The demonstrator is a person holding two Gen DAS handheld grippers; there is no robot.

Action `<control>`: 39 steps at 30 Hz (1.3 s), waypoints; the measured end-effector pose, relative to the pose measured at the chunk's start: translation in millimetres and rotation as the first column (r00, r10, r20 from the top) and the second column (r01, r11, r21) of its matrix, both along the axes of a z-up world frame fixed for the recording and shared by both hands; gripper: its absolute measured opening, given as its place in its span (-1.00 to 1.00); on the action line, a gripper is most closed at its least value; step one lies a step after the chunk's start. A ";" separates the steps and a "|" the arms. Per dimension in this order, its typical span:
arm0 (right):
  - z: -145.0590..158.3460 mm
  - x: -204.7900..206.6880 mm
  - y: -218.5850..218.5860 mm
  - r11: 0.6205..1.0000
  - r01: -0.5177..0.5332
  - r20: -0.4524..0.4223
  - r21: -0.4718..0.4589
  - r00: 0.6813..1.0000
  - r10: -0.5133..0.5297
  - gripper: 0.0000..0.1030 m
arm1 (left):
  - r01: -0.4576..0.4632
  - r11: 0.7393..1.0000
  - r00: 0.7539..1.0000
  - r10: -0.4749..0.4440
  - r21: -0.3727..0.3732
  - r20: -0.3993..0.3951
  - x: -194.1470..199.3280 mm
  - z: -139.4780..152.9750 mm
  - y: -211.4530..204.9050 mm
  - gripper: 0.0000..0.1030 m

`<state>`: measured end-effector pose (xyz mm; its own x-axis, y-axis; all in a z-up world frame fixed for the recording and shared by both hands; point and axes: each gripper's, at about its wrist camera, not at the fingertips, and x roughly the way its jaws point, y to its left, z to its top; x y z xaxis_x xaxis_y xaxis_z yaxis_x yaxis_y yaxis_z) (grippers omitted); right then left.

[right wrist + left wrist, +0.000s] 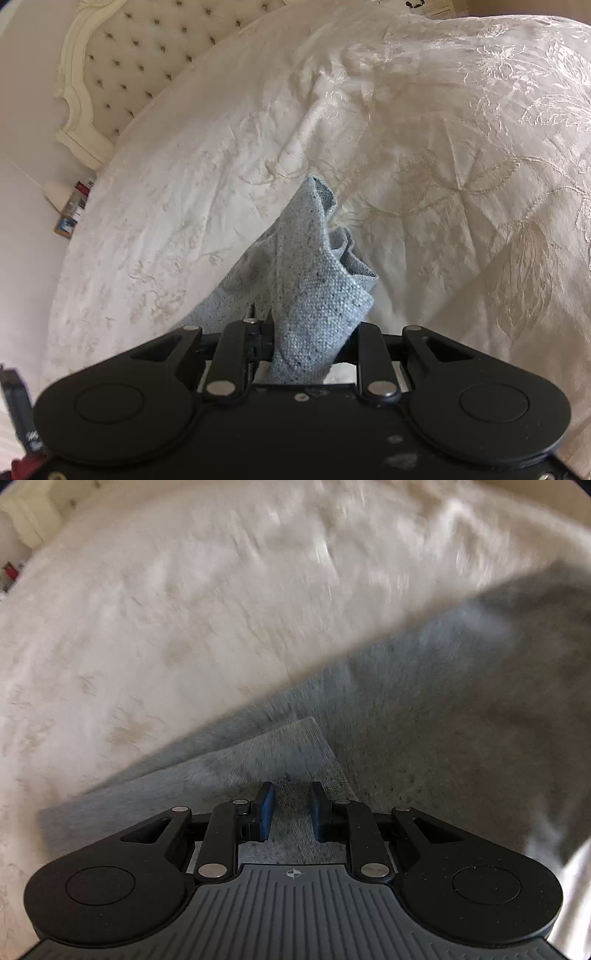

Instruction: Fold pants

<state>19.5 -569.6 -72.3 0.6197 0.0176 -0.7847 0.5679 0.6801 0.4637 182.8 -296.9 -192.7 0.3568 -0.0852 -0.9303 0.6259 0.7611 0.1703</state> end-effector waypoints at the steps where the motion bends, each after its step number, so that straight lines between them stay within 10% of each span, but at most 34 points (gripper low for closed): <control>1: -1.4 1.2 0.5 1.000 0.004 -0.006 0.004 1.000 -0.004 -0.56 | 0.013 1.000 1.000 -0.013 0.017 -0.005 0.4 -7.8 -3.0 -0.63; 7: 7.4 -5.1 8.4 0.999 0.000 -0.012 -0.041 1.000 0.000 -0.56 | 0.085 0.996 0.996 -0.085 0.032 0.002 -0.5 -1.4 -4.3 -0.62; 15: 57.9 9.5 51.1 0.981 -0.055 -0.004 -0.188 0.998 0.055 -0.54 | -0.140 0.971 0.988 0.148 -0.196 0.030 -12.5 48.4 91.0 -0.60; 25: 143.9 55.0 191.0 0.894 -0.187 0.027 -0.407 0.976 0.216 -0.52 | -0.231 0.934 0.973 0.229 -0.272 -0.040 -6.2 66.7 220.8 -0.60; 31: 142.9 100.8 326.1 0.800 -0.352 0.010 -0.486 0.913 0.408 -0.51 | -0.248 0.929 0.967 0.254 -0.275 -0.016 11.7 76.8 289.0 -0.59; 39: 4.2 140.0 508.7 0.524 -0.661 -0.309 -0.537 0.732 0.607 -0.51 | -0.317 0.916 0.947 0.321 -0.246 -0.022 25.8 73.5 360.1 -0.60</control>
<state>159.5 -60.9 -68.1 0.5707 -0.0832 -0.8169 -0.1102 0.9781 -0.1766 208.6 63.2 -119.2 0.4193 -0.1869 -0.8884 0.3417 0.9391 -0.0362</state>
